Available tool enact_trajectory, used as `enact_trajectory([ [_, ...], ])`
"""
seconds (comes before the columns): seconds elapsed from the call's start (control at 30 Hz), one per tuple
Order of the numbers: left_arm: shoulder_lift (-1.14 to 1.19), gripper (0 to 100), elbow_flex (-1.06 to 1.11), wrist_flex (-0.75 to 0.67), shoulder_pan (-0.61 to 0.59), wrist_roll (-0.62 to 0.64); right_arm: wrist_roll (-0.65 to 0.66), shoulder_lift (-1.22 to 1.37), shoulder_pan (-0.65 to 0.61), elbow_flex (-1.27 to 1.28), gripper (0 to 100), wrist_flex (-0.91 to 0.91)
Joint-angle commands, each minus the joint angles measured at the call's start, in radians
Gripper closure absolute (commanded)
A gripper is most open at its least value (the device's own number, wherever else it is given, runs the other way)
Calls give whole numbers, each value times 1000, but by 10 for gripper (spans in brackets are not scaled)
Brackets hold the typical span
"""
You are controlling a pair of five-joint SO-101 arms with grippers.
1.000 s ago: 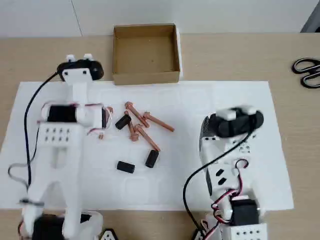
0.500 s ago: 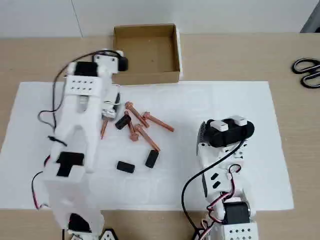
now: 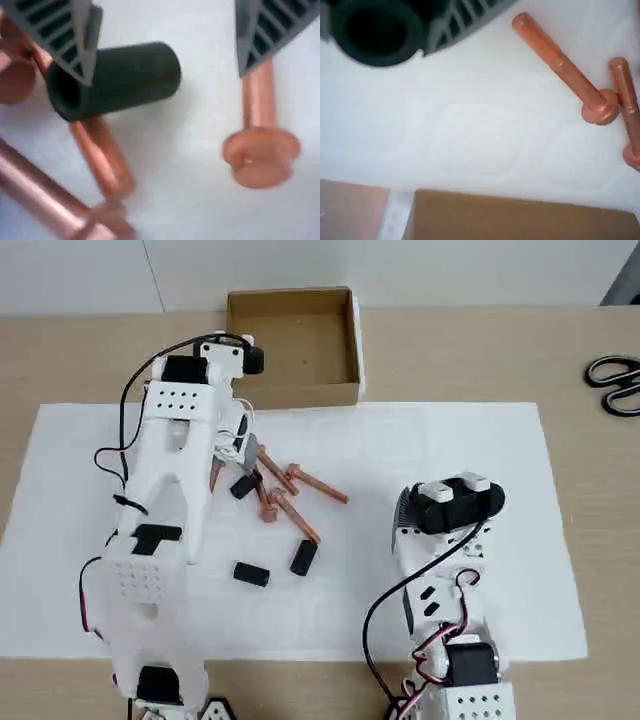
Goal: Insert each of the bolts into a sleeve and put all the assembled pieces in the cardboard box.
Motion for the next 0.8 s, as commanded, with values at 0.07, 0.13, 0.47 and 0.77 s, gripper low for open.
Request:
enact_trajectory([
  [0.07,23,815,-68,18,-72,-38,5,-13,8,8,995,-24],
  [0.13,38,815,-68,17,-80,-61,5,-13,8,8,995,-24],
  [0.47,127,815,-68,-55,-75,-77,5,-13,8,8,995,-22],
  [0.77,178,945,-68,-133,-77,-74,5,-13,8,8,995,-18],
])
